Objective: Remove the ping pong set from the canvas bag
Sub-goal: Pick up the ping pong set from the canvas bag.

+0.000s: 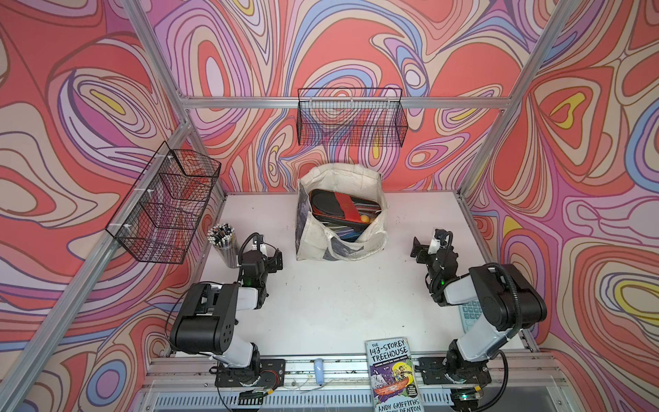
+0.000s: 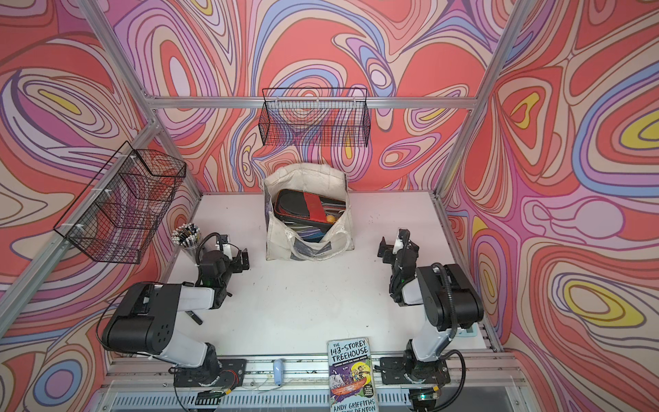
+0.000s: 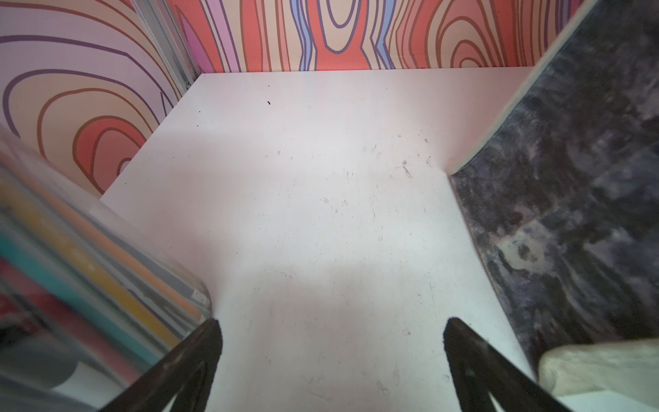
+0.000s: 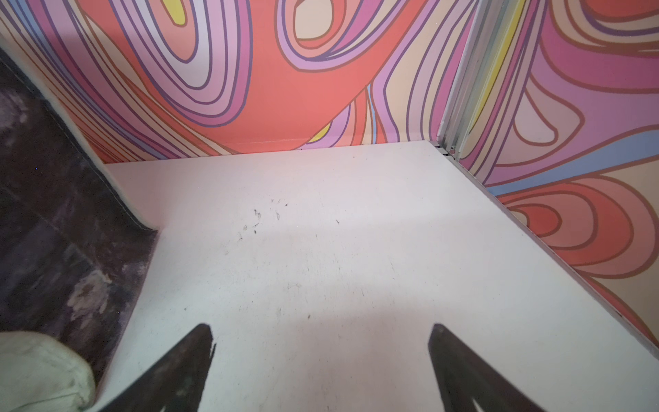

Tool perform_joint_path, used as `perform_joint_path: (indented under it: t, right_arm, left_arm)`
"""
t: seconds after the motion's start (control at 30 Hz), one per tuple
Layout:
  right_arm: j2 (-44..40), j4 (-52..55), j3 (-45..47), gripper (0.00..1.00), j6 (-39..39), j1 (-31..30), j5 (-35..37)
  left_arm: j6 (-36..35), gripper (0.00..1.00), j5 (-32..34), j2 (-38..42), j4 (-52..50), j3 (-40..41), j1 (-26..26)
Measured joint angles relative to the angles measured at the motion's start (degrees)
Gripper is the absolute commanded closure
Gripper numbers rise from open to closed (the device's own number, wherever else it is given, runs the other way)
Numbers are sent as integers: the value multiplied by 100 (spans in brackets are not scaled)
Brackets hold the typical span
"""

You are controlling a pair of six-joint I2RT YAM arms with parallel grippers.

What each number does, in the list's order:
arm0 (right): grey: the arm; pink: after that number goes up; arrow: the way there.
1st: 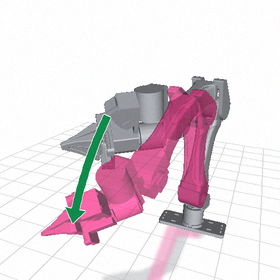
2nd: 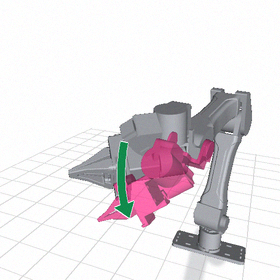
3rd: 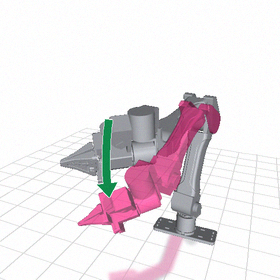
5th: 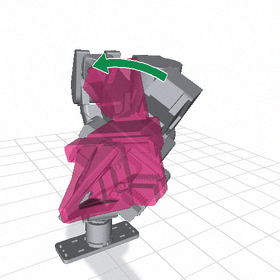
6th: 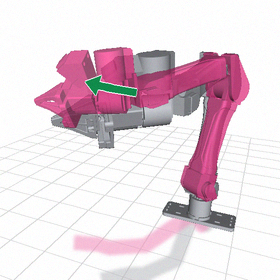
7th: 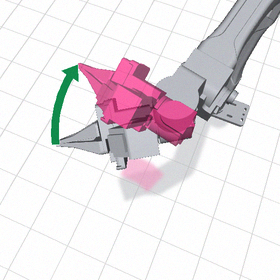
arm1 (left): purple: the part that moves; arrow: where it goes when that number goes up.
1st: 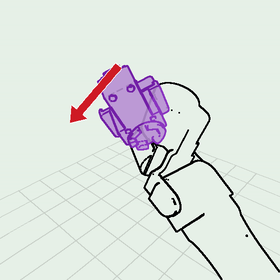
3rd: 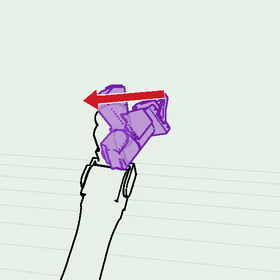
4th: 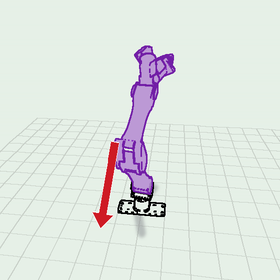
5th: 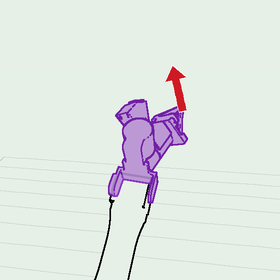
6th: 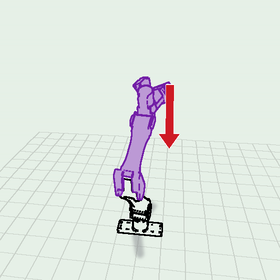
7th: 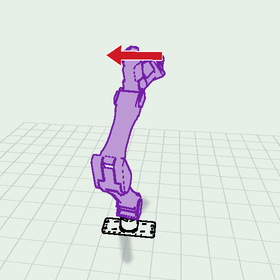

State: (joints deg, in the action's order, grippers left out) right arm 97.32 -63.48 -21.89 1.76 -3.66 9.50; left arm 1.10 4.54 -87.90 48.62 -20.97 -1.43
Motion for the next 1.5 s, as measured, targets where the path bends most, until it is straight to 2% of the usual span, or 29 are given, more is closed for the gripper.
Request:
perform_joint_path:
  t: [0.07, 0.17, 0.27, 0.37, 0.47, 0.57, 0.7, 0.8, 0.9, 1.07, 1.17, 1.23, 1.5]
  right_arm:
    - [-7, 9, 0, 2, 4, -2, 76]
    - [-345, 452, -11, 2, 4, -17, 234]
    - [-1132, 1598, -426, 2, 81, -17, 341]
    - [-1683, 3320, -1847, 2, 291, -28, 407]
    - [-1821, 4610, -3403, 2, 367, -190, 437]
    - [-1803, 5761, -4769, 2, 310, -680, 431]
    - [-1405, 7001, -6286, 2, 223, -1425, 326]
    - [-1005, 7718, -6959, 2, 214, -1856, 304]
    - [-546, 8290, -7322, 2, 240, -2162, 339]
    - [260, 9014, -7667, 4, 367, -2304, 581]
    - [686, 9324, -7879, 8, 420, -2299, 761]
    - [841, 9440, -7991, 14, 448, -2288, 855]
    - [903, 9586, -8196, 49, 542, -2288, 1047]
  left_arm:
    - [0, 0, 92, 83, -317, -114, -13]
    - [63, 0, 380, 649, -1397, -597, -39]
    - [175, 0, 557, 1445, -2566, -1423, -59]
    - [258, 0, 610, 2013, -3713, -2426, -160]
    - [256, 0, 608, 2225, -4892, -3469, -450]
    - [245, 0, 468, 2041, -6192, -4708, -761]
    - [262, 0, 37, 1414, -7676, -6325, -986]
    - [330, 0, -162, 1049, -8262, -6813, -1268]
    - [459, 0, -332, 684, -8607, -6920, -1528]
    - [625, 0, -474, -162, -8835, -7309, -1709]
    - [667, 0, -490, -518, -8885, -7698, -1764]
    - [671, 0, -511, -669, -8937, -7919, -1777]
    - [669, 0, -590, -1115, -9186, -8596, -1803]
